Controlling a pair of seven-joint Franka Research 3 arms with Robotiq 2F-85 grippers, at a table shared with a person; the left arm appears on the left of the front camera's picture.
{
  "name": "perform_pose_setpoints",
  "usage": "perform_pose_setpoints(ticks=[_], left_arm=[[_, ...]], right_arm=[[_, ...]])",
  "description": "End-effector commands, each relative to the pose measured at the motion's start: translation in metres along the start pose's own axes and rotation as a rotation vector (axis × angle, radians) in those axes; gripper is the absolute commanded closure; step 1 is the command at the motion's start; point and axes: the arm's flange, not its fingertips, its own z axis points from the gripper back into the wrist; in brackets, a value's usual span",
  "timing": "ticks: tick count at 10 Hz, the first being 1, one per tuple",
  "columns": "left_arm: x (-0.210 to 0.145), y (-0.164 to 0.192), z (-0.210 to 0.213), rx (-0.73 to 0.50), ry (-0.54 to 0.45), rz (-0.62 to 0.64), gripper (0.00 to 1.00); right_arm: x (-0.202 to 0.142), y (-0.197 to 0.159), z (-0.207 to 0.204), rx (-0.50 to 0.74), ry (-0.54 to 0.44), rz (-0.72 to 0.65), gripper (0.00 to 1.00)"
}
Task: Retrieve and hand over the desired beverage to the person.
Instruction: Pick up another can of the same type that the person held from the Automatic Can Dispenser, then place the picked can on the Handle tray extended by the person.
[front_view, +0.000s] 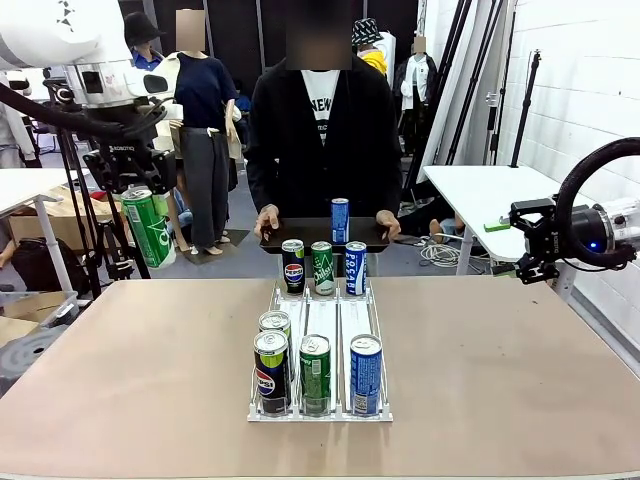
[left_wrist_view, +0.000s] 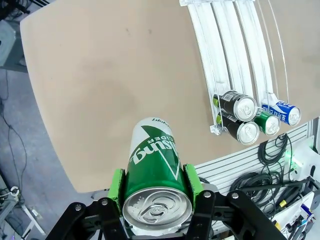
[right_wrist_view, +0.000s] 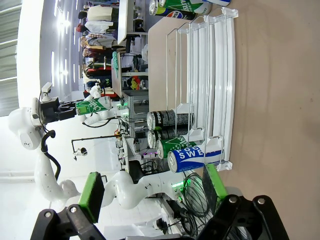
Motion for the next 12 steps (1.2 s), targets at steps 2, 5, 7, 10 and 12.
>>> perform_pose_setpoints(ticks=[2,5,7,10,12], left_arm=[[-0.0016,0.0017,0.0035,0.008,-0.006,0.001,1.0],[-0.0016,0.0017,0.0035,0.008,-0.006,0.001,1.0],[-0.0016,0.0017,0.0035,0.008,-0.006,0.001,1.0],[-0.0016,0.0017,0.0035,0.008,-0.006,0.001,1.0],[-0.0016,0.0017,0.0035,0.008,-0.006,0.001,1.0]], right_arm=[[-0.0015,0.0011,-0.0009,-0.009,0.003,-0.003,0.0],[-0.0015,0.0011,-0.0009,-0.009,0.003,-0.003,0.0],[-0.0015,0.0011,-0.0009,-0.009,0.003,-0.003,0.0],[-0.0015,0.0011,-0.0009,-0.009,0.003,-0.003,0.0],[-0.0015,0.0011,-0.0009,-0.009,0.003,-0.003,0.0]])
